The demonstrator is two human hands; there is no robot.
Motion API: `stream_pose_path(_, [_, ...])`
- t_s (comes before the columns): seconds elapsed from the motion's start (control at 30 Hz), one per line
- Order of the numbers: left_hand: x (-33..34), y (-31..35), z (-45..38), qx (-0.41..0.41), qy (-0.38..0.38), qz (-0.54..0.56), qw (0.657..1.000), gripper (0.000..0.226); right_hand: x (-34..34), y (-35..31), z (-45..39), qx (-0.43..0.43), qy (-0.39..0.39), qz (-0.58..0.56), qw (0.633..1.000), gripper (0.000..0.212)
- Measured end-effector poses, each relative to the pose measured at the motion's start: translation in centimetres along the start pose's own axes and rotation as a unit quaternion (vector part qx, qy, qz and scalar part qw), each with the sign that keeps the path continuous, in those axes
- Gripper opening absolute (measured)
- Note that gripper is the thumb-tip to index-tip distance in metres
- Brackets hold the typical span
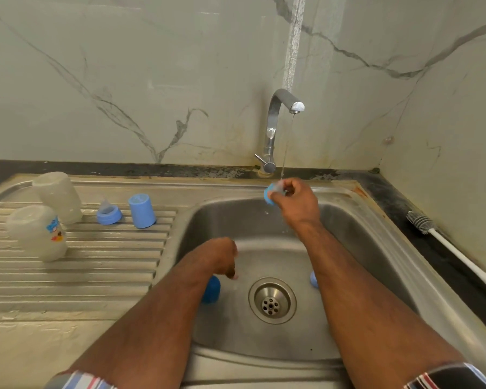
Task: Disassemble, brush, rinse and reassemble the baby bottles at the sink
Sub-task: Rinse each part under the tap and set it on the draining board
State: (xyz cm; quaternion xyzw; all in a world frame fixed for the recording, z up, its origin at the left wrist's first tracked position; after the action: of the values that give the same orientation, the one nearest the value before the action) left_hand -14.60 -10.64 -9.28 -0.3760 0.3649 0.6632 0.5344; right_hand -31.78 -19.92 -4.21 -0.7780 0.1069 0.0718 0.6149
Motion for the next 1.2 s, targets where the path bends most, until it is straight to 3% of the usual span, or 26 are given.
stream_pose_path(0.07, [1.2, -0.3, -0.2, -0.016, -0.032, -0.063, 0.997, 0.067, 0.2, 0.2, 0.2, 0.007, -0.028, 0.037, 0.999, 0.024])
stream_pose_path(0.13, [2.2, -0.6, -1.0, -0.032, -0.055, -0.088, 0.994, 0.068, -0.1, 0.1, 0.4, -0.006, 0.004, 0.013, 1.0, 0.025])
stream_pose_path(0.27, [3.1, -0.7, -2.0, -0.051, -0.111, -0.186, 0.975, 0.058, 0.2, 0.3, 0.1, 0.006, -0.026, 0.027, 0.999, 0.025])
stream_pose_path(0.37, [3.2, -0.5, -2.6, -0.045, -0.102, -0.209, 0.972, 0.055, -0.2, 0.4, -0.3, 0.003, 0.004, -0.016, 1.0, 0.026])
stream_pose_path(0.43, [3.1, -0.4, -2.8, -0.048, -0.08, -0.205, 0.974, 0.056, -0.1, 0.7, -0.3, 0.021, -0.03, 0.007, 0.999, 0.028])
stream_pose_path(0.53, [3.2, -0.6, -3.6, -0.049, -0.064, -0.189, 0.979, 0.054, -0.3, 0.7, -0.5, 0.022, 0.009, -0.027, 0.999, 0.021])
stream_pose_path(0.67, [3.0, -0.3, -3.7, -0.031, -0.054, -0.165, 0.984, 0.045, -0.2, 0.3, -0.4, 0.023, -0.008, -0.025, 0.999, 0.025])
stream_pose_path(0.9, [3.8, -1.3, -2.9, -0.047, -0.083, -0.137, 0.986, 0.066, 0.3, 0.6, 0.2, 0.049, -0.029, -0.029, 0.998, 0.026])
stream_pose_path(0.93, [3.5, -1.1, -2.5, -0.036, -0.068, -0.121, 0.99, 0.063, 0.4, 0.6, 0.3, 0.051, -0.028, -0.036, 0.998, 0.027])
stream_pose_path(1.0, [1.9, -0.1, -1.9, -0.004, 0.031, -0.013, 0.999, 0.049, 0.4, 0.5, 0.3, 0.057, -0.014, -0.048, 0.997, 0.022])
stream_pose_path(1.07, [-0.5, 1.0, -1.5, 0.016, 0.153, 0.2, 0.968, 0.034, 0.0, 0.6, 0.1, 0.07, 0.016, -0.072, 0.995, 0.013])
stream_pose_path(1.13, [-2.6, 2.8, -1.2, 0.027, 0.168, 0.47, 0.866, 0.023, -0.3, 0.6, 0.0, 0.078, 0.035, -0.085, 0.993, 0.012])
stream_pose_path(1.2, [-4.3, 5.3, -1.0, 0.039, 0.121, 0.637, 0.76, 0.017, -0.6, 0.5, -0.3, 0.066, 0.043, -0.091, 0.993, 0.011])
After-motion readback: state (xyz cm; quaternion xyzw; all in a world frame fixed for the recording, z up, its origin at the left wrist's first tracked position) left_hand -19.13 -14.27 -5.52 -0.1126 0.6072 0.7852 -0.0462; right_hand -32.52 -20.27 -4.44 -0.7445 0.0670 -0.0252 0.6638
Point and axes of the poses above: each hand's wrist, its own z-axis away from the middle knuckle, its own x-axis out of the palm, y = z × x, the point moved 3 cm from there along -z, towards the middle knuckle, and after that the axes turned 12 degrees about -z, right-handed, at the moved point
